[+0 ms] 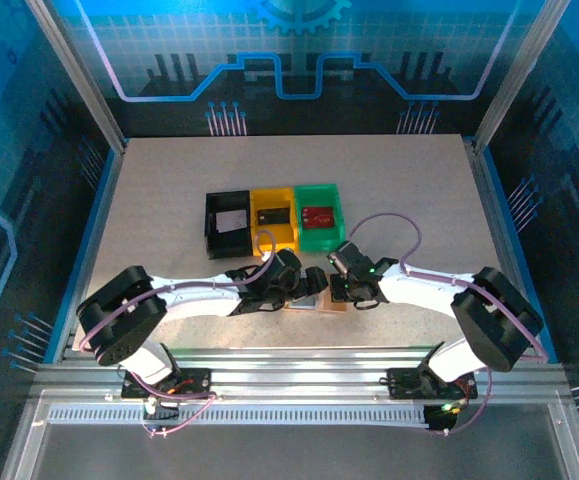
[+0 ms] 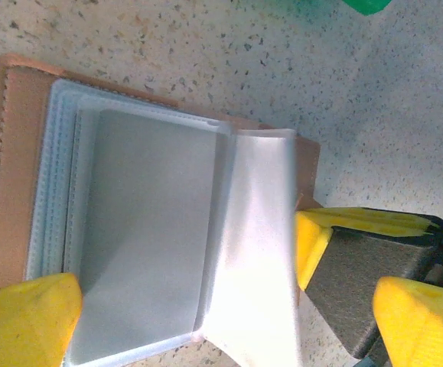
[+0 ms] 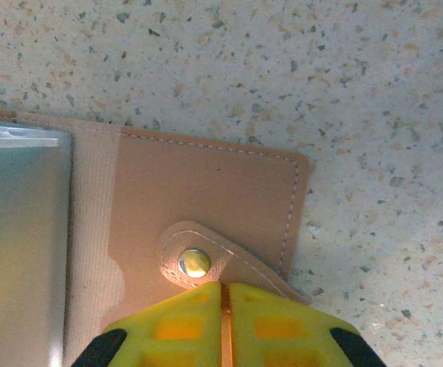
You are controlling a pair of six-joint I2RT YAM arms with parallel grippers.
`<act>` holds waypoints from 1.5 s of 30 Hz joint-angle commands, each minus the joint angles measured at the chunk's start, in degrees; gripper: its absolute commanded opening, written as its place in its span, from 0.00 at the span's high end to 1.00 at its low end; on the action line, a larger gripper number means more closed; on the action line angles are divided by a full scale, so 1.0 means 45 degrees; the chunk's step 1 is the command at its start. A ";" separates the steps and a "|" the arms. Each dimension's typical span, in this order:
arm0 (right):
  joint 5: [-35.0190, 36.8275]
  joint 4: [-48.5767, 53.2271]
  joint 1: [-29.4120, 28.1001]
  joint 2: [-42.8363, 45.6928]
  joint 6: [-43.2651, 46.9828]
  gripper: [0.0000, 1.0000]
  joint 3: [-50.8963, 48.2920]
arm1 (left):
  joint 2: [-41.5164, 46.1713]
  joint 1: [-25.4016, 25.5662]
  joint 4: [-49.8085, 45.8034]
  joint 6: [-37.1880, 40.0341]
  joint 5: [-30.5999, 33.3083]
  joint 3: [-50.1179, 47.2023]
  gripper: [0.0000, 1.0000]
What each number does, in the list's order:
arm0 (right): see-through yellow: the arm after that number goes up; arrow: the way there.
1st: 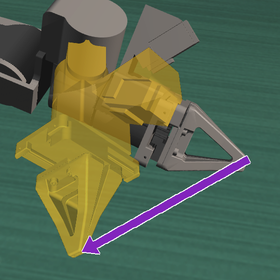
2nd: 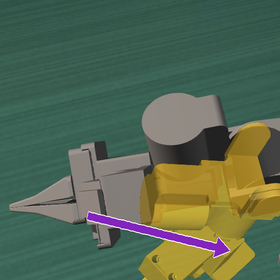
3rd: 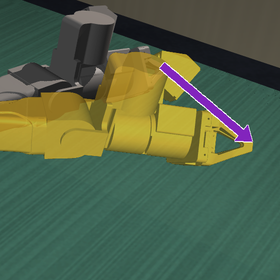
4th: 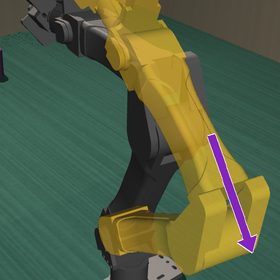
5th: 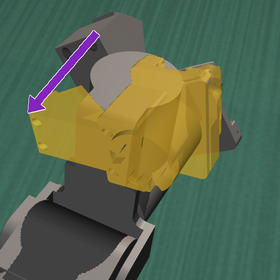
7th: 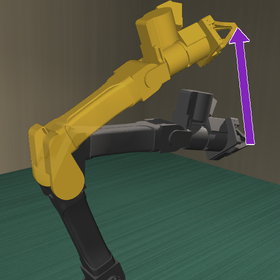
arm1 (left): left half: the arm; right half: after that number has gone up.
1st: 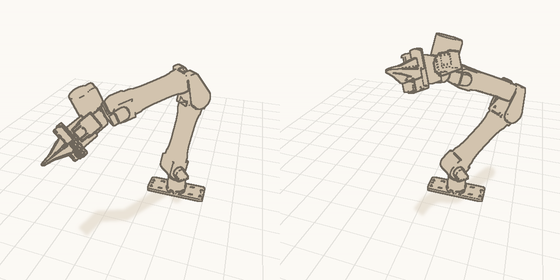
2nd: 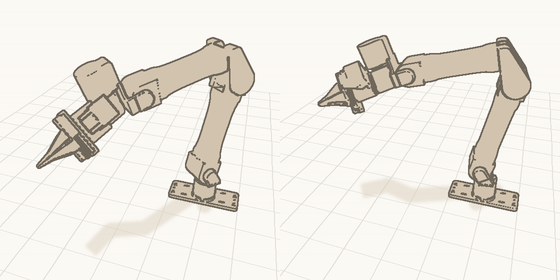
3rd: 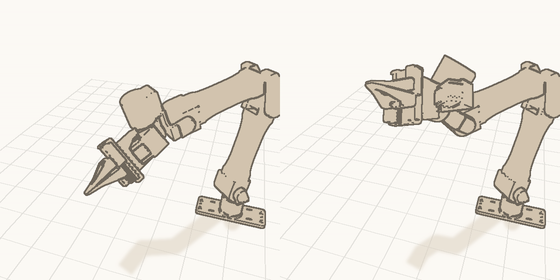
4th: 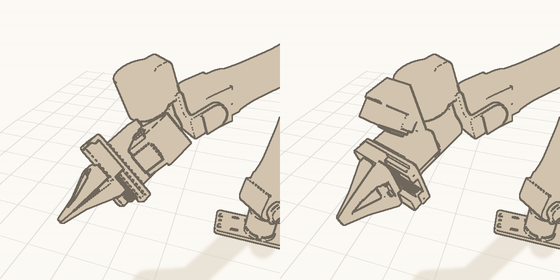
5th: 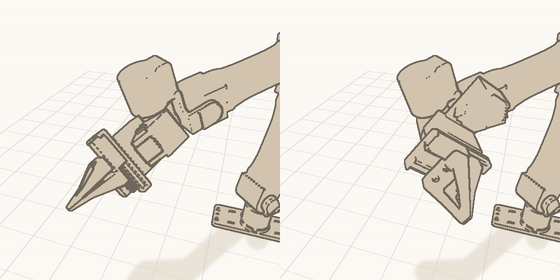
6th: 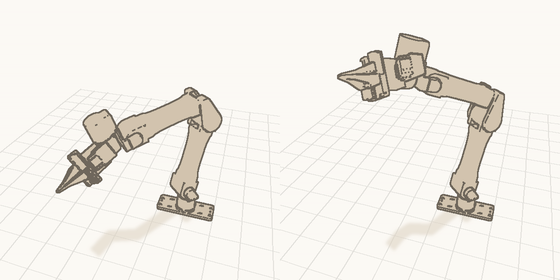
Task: Take the credit cards out of the card holder
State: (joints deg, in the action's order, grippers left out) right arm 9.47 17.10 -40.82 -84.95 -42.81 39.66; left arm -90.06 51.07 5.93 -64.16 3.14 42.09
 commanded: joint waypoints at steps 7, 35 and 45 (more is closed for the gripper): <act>-0.0387 0.0057 0.0262 -0.0244 0.0010 0.93 -0.0569 | 0.0515 0.0164 -0.2217 0.0921 0.0876 0.0732 0.01; -0.0737 -0.0300 0.0299 -0.0273 -0.0088 0.98 -0.0852 | -0.0493 0.0605 -0.0654 0.0318 0.0134 0.0950 0.01; -0.0884 -0.0556 0.0320 -0.0183 -0.0076 0.99 -0.1033 | -0.0573 0.0644 -0.0254 0.0203 -0.0186 0.1143 0.01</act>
State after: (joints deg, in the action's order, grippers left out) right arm 6.92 13.98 -39.66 -83.72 -42.83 37.45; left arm -91.57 53.43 -0.75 -61.60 4.89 45.60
